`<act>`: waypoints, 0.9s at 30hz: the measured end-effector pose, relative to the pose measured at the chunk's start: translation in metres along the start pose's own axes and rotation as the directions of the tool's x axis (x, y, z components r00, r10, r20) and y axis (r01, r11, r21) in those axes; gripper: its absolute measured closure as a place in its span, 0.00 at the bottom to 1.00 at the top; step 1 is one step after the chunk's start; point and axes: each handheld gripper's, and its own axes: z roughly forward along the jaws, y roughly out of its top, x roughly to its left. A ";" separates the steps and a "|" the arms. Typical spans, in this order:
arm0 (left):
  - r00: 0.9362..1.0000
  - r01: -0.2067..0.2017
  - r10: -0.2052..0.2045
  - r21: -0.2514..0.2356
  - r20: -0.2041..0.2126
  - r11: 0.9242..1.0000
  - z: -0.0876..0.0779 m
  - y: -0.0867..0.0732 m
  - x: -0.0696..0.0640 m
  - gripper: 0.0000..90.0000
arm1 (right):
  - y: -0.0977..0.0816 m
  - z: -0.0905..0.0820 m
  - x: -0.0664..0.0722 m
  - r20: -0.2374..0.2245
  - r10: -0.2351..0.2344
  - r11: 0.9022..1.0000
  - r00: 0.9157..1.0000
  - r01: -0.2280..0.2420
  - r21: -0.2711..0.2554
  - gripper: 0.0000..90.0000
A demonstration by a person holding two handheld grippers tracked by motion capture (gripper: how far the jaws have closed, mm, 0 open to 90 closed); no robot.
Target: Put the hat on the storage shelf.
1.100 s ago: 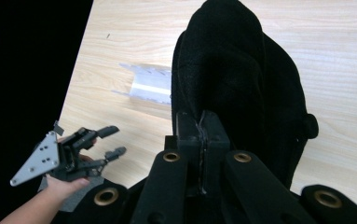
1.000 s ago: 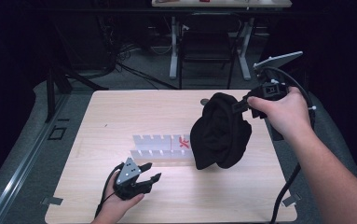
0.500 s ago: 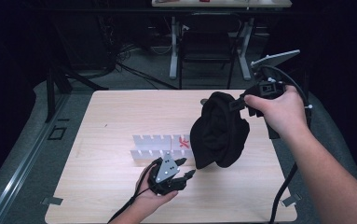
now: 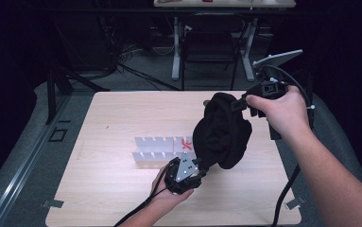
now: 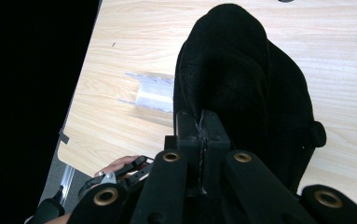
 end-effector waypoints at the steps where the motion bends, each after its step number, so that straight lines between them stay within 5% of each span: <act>1: 1.000 0.001 -0.001 -0.003 0.000 1.000 0.001 0.000 0.000 0.67 | 0.000 0.000 0.000 -0.002 0.004 1.000 1.000 -0.004 -0.003 0.99; 10: 1.000 -0.013 0.013 0.008 0.011 1.000 0.005 0.001 -0.003 0.77 | 0.000 0.001 0.002 -0.005 0.003 1.000 1.000 -0.003 -0.001 0.99; 22: 1.000 -0.014 0.014 0.006 0.011 1.000 0.010 0.012 -0.001 0.75 | 0.004 0.005 0.007 -0.011 0.013 1.000 1.000 -0.013 -0.010 0.99; 27: 0.999 -0.054 0.054 0.029 0.001 0.998 0.010 0.014 -0.001 0.85 | 0.006 0.006 0.010 -0.017 0.011 1.000 1.000 -0.011 -0.009 0.99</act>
